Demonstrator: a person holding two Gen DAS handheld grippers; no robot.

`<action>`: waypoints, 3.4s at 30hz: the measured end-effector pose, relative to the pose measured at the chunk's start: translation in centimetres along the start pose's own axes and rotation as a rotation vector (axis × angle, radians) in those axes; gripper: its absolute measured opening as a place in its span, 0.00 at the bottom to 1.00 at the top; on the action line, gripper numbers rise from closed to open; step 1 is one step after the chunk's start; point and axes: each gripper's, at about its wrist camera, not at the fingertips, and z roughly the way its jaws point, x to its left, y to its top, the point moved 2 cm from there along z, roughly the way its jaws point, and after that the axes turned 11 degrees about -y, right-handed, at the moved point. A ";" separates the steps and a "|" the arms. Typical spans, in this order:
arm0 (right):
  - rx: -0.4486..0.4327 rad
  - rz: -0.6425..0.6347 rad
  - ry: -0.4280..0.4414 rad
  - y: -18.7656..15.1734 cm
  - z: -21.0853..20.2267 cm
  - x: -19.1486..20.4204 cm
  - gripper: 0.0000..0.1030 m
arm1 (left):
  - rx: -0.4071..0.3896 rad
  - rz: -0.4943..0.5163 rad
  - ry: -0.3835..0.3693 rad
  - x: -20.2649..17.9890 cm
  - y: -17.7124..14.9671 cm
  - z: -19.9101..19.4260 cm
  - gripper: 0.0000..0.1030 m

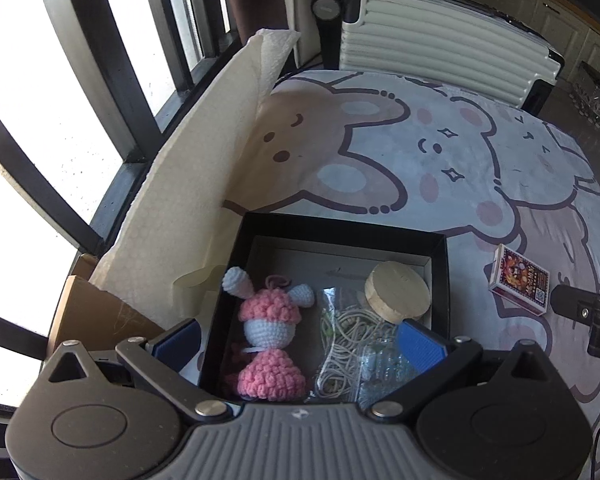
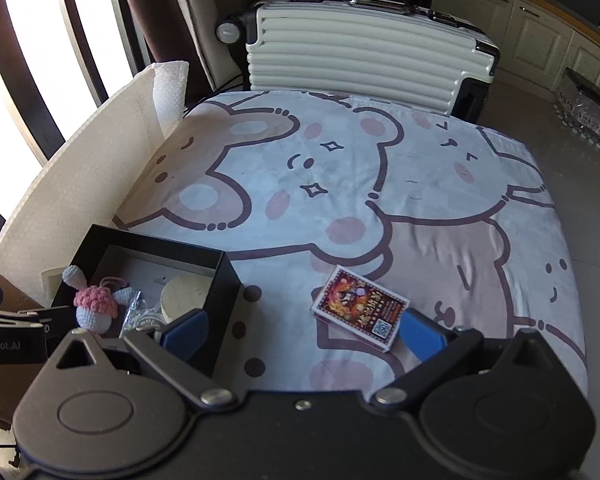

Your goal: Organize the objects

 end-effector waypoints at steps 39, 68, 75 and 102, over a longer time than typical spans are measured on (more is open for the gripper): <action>0.104 0.228 -0.164 -3.7 0.9 -16.0 1.00 | 0.007 0.204 -0.193 -14.5 1.3 3.0 1.00; 0.340 0.349 -0.152 -5.7 9.4 -21.1 0.97 | 0.155 0.355 -0.253 -21.2 2.4 13.1 1.00; 0.407 0.275 -0.124 -5.6 12.4 -19.6 0.85 | 0.204 0.371 -0.258 -21.7 2.6 15.9 1.00; 0.520 0.111 -0.056 -6.3 15.2 -17.8 0.15 | 0.305 0.347 -0.256 -21.8 2.5 20.1 0.87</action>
